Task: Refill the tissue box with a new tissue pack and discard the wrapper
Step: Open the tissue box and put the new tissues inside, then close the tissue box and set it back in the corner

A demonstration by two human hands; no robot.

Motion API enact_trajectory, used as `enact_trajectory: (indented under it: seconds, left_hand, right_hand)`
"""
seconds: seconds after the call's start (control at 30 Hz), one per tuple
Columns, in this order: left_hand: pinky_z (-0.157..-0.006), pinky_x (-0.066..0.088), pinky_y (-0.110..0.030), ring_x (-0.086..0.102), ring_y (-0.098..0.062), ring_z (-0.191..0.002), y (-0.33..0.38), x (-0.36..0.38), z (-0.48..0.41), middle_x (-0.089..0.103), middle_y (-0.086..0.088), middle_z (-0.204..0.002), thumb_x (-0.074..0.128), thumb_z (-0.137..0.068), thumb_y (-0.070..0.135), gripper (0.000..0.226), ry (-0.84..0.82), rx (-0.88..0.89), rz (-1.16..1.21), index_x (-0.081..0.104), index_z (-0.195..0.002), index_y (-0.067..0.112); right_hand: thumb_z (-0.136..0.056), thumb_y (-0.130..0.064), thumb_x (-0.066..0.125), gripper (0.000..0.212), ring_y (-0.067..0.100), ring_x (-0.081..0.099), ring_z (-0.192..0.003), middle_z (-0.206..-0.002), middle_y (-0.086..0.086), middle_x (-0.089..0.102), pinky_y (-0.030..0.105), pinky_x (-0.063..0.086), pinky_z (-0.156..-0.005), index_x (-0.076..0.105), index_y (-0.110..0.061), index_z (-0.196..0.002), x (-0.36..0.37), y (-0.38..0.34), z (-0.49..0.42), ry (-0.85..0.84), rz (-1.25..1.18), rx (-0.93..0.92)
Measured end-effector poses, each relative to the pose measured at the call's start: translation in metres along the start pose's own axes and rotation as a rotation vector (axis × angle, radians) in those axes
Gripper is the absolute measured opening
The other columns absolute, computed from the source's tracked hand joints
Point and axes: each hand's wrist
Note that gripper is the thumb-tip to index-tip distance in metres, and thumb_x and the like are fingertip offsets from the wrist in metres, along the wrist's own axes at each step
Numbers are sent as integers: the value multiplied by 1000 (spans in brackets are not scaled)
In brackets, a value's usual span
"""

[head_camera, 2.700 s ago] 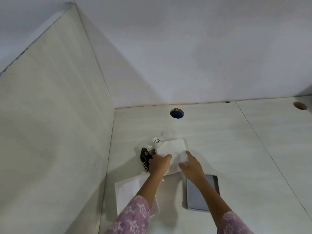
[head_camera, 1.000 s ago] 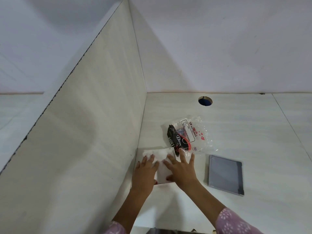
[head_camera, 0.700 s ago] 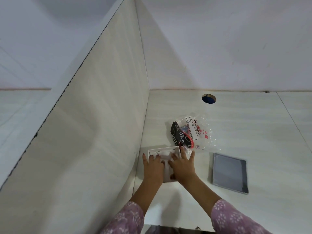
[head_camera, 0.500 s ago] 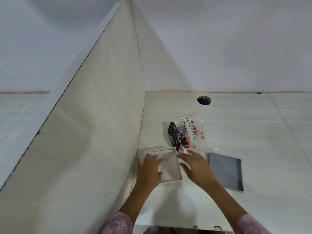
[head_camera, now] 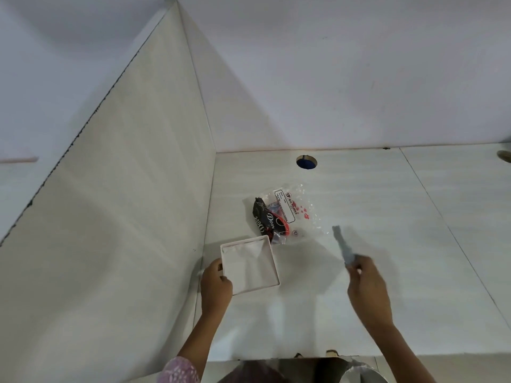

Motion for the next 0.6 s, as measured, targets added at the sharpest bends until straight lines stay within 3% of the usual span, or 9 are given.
enact_trajectory:
  seconds: [0.07, 0.17, 0.23, 0.37, 0.5, 0.57, 0.6]
  left_hand:
    - [-78, 43, -31, 55, -31, -110, -3, 3, 2, 61, -15, -116, 35, -77, -15, 47, -57, 0, 2, 55, -114, 5]
    - [-84, 47, -34, 55, -28, -112, -6, 8, 5, 60, -13, -121, 38, -78, -10, 47, -122, -9, 16, 55, -117, 10]
    - [-89, 43, -31, 53, -28, -114, -4, 9, 8, 57, -15, -126, 42, -83, -5, 41, -132, -34, 51, 53, -120, 9]
    - [-101, 34, -29, 45, -26, -124, 5, 4, 15, 48, -13, -136, 40, -94, 13, 34, -132, -77, 257, 48, -126, 6]
    - [-73, 44, -13, 50, -20, -107, 5, 7, 17, 52, -14, -128, 48, -90, 14, 29, -176, -68, 264, 52, -119, 11]
    - [-61, 51, -10, 55, -23, -104, 2, 9, 17, 54, -13, -124, 53, -87, 10, 36, -156, -60, 250, 50, -123, 13]
    - [-57, 52, -10, 56, -25, -103, 0, 10, 18, 55, -13, -123, 53, -86, 8, 37, -141, -57, 257, 49, -123, 13]
  right_hand:
    - [-90, -17, 38, 7, 11, 46, -55, -66, -8, 47, 26, 32, -44, 42, -12, -90, -16, -38, -5, 143, -249, 65]
    - [-90, -17, 36, 15, 8, 48, -67, -77, -10, 49, 27, 39, -54, 48, -10, -96, -5, -67, -15, 207, -436, 129]
    - [-86, -22, 37, 28, 17, 51, -72, -82, 2, 56, 29, 38, -63, 56, -3, -94, 24, -70, -20, 145, -498, 211]
    - [-92, -13, 37, 28, 25, 52, -77, -84, 11, 58, 30, 35, -68, 61, 2, -92, 82, -67, -20, -120, -392, 364]
    - [-94, -15, 36, 31, 34, 56, -87, -92, 18, 61, 34, 42, -73, 63, -2, -84, 106, -67, -20, -178, -208, 319]
    - [-94, -18, 39, 32, 36, 52, -101, -109, 18, 59, 38, 44, -85, 68, -3, -96, 111, -64, -21, -191, -59, 281]
    - [-94, -19, 40, 32, 35, 50, -102, -113, 18, 57, 33, 45, -86, 67, -3, -100, 112, -61, -20, -207, -40, 269]
Point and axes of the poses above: each hand's wrist, its own z-axis away from the middle knuckle, its own x-axis out of the palm, y = z × x
